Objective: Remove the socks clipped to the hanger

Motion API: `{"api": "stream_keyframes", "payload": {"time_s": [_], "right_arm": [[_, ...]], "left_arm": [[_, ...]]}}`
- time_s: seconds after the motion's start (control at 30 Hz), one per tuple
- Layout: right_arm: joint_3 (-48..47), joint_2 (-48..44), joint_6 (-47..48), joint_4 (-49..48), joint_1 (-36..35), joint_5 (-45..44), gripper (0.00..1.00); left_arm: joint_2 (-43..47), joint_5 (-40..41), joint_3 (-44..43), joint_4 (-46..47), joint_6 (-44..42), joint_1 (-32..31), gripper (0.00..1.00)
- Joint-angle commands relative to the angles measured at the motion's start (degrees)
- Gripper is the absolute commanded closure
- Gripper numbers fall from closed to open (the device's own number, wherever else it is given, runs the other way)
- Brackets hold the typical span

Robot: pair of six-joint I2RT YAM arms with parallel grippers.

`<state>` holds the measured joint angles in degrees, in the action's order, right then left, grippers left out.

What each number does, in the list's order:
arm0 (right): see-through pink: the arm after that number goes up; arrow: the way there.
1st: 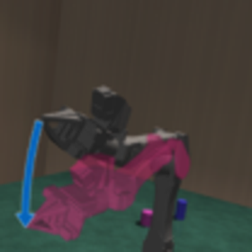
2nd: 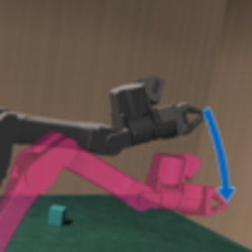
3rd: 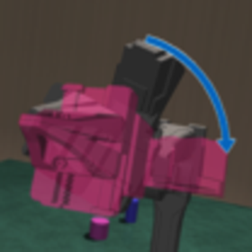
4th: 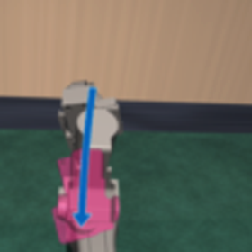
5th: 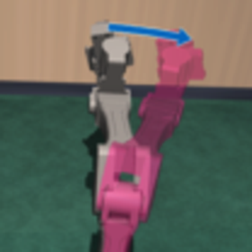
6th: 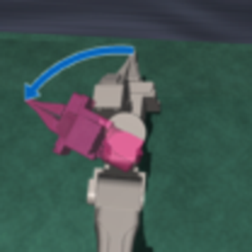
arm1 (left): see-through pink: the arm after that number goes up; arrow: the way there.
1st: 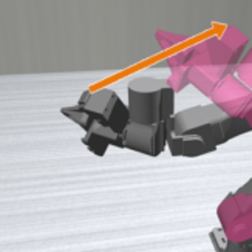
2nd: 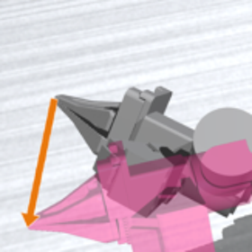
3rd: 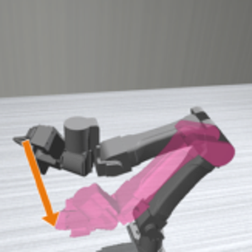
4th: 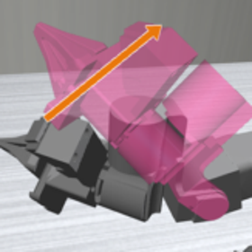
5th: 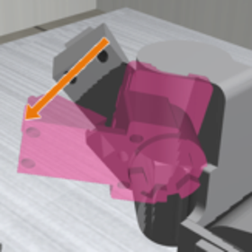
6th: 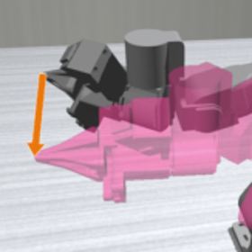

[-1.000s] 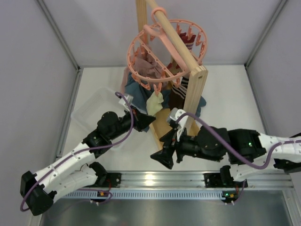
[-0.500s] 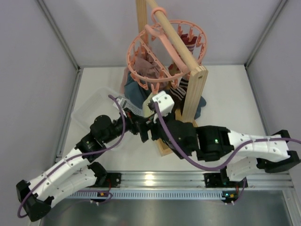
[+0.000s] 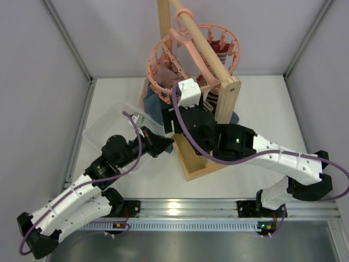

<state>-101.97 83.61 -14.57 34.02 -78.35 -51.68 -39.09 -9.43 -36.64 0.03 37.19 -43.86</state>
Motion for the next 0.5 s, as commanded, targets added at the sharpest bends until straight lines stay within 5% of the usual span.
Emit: {"api": "stream_keyframes", "payload": {"time_s": [0.0,0.47], "right_arm": [[-3.3,1.9,1.2,0.1,3.7,1.8,0.29],[-5.4,5.5,0.7,-0.5,10.1,6.8,0.3]], "left_arm": [[0.8,-0.1,-1.7,0.2,0.0,0.3,1.0],[1.3,0.1,-1.9,-1.6,-0.4,0.3,1.0]]}}
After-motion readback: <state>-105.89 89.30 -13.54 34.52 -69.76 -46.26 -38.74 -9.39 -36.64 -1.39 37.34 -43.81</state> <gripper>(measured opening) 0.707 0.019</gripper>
